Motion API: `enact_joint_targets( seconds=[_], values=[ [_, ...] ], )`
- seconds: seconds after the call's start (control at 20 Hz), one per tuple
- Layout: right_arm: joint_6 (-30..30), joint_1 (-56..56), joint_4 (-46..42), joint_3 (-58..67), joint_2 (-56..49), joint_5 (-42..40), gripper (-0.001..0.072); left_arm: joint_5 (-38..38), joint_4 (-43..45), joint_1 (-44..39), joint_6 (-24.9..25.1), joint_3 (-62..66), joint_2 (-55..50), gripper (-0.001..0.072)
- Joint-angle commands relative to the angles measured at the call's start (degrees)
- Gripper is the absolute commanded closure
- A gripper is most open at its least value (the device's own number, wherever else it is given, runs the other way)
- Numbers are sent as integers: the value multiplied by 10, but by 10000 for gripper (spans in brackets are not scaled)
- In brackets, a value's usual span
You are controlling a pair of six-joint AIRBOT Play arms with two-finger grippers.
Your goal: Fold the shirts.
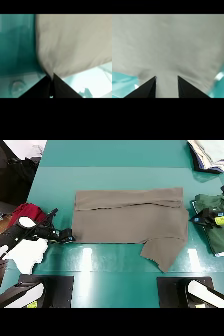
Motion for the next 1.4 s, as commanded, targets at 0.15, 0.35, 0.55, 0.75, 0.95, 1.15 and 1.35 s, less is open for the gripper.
enact_joint_targets(
  seconds=[0.15, 0.35, 0.55, 0.75, 0.95, 1.15, 1.35],
  values=[
    [61, 0, -151, -44, 9, 33, 344, 0, -22, 1, 14, 74, 4, 683],
    [72, 2, -134, -163, 13, -1, 226, 1, -22, 1, 14, 85, 4, 684],
    [78, 30, -113, -238, 13, -36, 260, -2, -22, 1, 14, 85, 4, 683],
    [78, 73, -96, -253, 13, -84, 264, -5, -22, 1, 14, 85, 4, 683],
    [79, 94, -100, -218, 13, -88, 588, -30, -20, 1, 19, 85, 4, 683],
    [78, 95, -127, -160, 18, -10, 696, -88, 26, 1, 24, 87, 6, 684],
    [79, 94, -189, -165, 117, 43, 697, -141, 100, 1, -5, 87, 69, 684]
  ],
)
